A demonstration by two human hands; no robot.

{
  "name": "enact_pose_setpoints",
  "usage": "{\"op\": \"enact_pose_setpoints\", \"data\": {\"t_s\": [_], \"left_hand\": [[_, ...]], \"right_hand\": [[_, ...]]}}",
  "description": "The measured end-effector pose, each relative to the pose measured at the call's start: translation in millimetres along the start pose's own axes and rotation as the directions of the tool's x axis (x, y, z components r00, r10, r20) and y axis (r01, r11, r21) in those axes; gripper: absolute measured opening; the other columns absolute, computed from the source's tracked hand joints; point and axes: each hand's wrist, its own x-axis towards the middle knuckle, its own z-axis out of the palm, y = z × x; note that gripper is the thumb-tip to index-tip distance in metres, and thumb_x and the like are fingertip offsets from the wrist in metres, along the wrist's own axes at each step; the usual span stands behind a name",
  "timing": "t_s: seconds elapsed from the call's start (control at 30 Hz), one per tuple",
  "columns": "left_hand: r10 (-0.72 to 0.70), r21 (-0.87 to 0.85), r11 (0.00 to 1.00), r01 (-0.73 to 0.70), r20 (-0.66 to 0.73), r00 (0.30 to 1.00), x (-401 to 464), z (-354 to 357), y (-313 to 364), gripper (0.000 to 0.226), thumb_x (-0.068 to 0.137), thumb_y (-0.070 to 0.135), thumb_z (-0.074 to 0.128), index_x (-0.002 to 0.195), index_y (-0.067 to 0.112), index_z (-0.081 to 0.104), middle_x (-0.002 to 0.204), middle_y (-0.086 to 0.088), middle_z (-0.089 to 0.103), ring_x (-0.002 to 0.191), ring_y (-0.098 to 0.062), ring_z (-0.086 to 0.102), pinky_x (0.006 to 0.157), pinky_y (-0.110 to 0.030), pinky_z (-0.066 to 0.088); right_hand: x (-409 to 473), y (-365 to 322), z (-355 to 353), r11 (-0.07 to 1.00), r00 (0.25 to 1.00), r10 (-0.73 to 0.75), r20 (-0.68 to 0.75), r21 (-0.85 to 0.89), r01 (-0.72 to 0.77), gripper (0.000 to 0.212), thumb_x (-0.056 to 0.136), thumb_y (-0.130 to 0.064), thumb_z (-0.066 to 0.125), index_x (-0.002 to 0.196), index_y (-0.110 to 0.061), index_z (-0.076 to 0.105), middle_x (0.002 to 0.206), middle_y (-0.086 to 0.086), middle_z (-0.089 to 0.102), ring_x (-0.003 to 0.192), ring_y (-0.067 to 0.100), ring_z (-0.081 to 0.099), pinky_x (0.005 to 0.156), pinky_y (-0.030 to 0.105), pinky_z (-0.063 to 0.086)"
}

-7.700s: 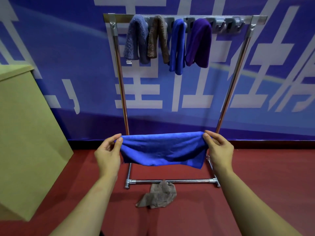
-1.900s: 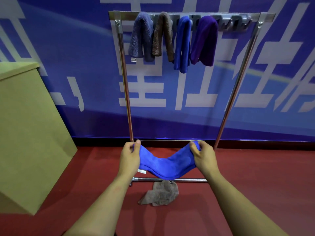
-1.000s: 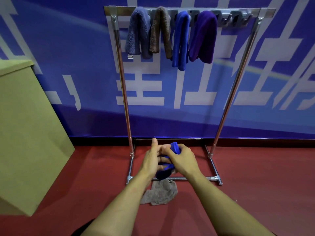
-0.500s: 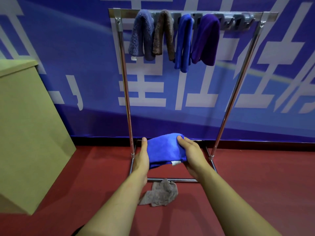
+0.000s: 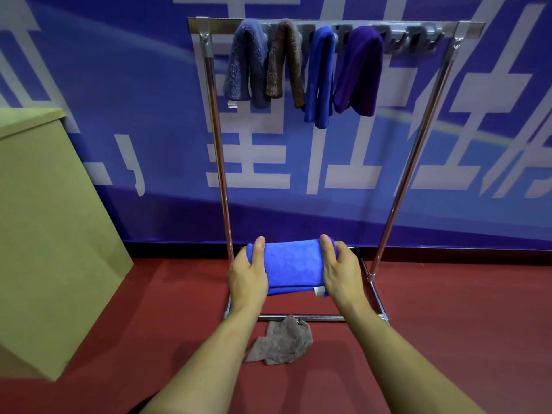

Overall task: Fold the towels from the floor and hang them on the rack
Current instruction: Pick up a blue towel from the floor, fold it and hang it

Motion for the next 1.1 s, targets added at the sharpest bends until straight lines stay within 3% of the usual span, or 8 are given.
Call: {"op": "enact_pose_setpoints", "data": {"t_s": [0.33, 0.43, 0.57, 0.67, 0.73, 0.87, 1.0, 1.1], "left_hand": [[-0.071, -0.081, 0.994, 0.072, 0.014, 0.997, 8, -4, -4, 0.057, 0.097, 0.047, 0.059, 0.06, 0.02, 0.026, 0.056, 0.007, 0.024, 0.054, -0.014, 0.022, 0.051, -0.031, 0.022], [-0.22, -0.237, 0.943, 0.234, 0.085, 0.972, 11, -6, -10, 0.054, 0.091, 0.055, 0.065, 0.06, 0.015, 0.047, 0.059, -0.002, 0.042, 0.057, -0.018, 0.038, 0.059, -0.033, 0.034], [-0.323, -0.59, 0.656, 0.47, 0.343, 0.882, 11, -6, -1, 0.015, 0.094, 0.016, 0.067, 0.099, 0.003, 0.073, 0.094, -0.012, 0.074, 0.079, -0.019, 0.071, 0.074, -0.031, 0.057], [-0.29, -0.656, 0.575, 0.489, 0.395, 0.871, 10, -7, 6, 0.03, 0.091, 0.005, 0.065, 0.12, -0.001, 0.066, 0.114, -0.018, 0.071, 0.088, -0.019, 0.073, 0.073, -0.026, 0.06], [-0.306, -0.688, 0.544, 0.481, 0.371, 0.877, 12, -10, 15, 0.051, 0.085, 0.012, 0.069, 0.133, -0.002, 0.059, 0.128, -0.02, 0.066, 0.098, -0.023, 0.07, 0.078, -0.028, 0.059], [-0.27, -0.678, 0.559, 0.477, 0.396, 0.878, 15, -20, 34, 0.067, 0.079, 0.033, 0.074, 0.135, 0.001, 0.058, 0.124, -0.021, 0.067, 0.105, -0.031, 0.068, 0.091, -0.042, 0.057], [-0.231, -0.63, 0.61, 0.479, 0.437, 0.869, 10, -21, 52, 0.055, 0.089, 0.037, 0.071, 0.131, 0.003, 0.06, 0.125, -0.032, 0.064, 0.111, -0.045, 0.064, 0.104, -0.064, 0.045], [-0.193, -0.62, 0.638, 0.457, 0.445, 0.874, 4, -21, 73, 0.048, 0.092, 0.038, 0.067, 0.126, 0.005, 0.063, 0.117, -0.032, 0.066, 0.104, -0.048, 0.066, 0.097, -0.067, 0.049]], "right_hand": [[2, 1, 8, 1.0, 1.0, -0.022, 0.019, 0.017, 0.021, 0.043, 0.103, -0.04, 0.05, 0.071, -0.014, 0.039, 0.062, -0.004, 0.033, 0.052, 0.013, 0.034, 0.051, 0.026, 0.031], [0, 2, 3, 0.994, 0.997, 0.044, 0.059, 0.094, -0.049, 0.041, 0.104, -0.042, 0.046, 0.077, -0.011, 0.046, 0.066, 0.002, 0.039, 0.052, 0.027, 0.051, 0.04, 0.031, 0.043], [-3, 3, 2, 0.958, 0.989, 0.146, 0.037, 0.243, -0.15, 0.041, 0.105, -0.045, 0.041, 0.094, -0.009, 0.058, 0.075, 0.007, 0.051, 0.054, 0.014, 0.049, 0.036, 0.024, 0.041], [-7, 6, 7, 0.94, 0.986, 0.148, 0.079, 0.299, -0.165, 0.034, 0.103, -0.046, 0.048, 0.101, -0.015, 0.061, 0.086, 0.007, 0.063, 0.065, 0.018, 0.055, 0.046, 0.028, 0.046], [-8, 5, 6, 0.872, 0.975, 0.127, 0.183, 0.447, -0.198, 0.036, 0.096, -0.048, 0.06, 0.096, -0.012, 0.062, 0.099, 0.012, 0.07, 0.082, 0.023, 0.063, 0.07, 0.038, 0.052], [-11, -15, -9, 0.768, 0.904, 0.06, 0.423, 0.558, -0.312, 0.045, 0.087, -0.055, 0.065, 0.094, -0.011, 0.06, 0.079, 0.008, 0.064, 0.073, 0.022, 0.054, 0.067, 0.033, 0.045], [-22, -52, -14, 0.827, 0.888, -0.034, 0.459, 0.512, -0.233, 0.051, 0.09, -0.048, 0.062, 0.118, -0.006, 0.065, 0.111, 0.014, 0.075, 0.093, 0.024, 0.07, 0.077, 0.034, 0.055], [-31, -88, -20, 0.883, 0.895, -0.114, 0.432, 0.456, -0.108, 0.031, 0.094, -0.036, 0.065, 0.111, -0.012, 0.072, 0.106, 0.009, 0.076, 0.093, 0.02, 0.073, 0.07, 0.026, 0.056]]}}
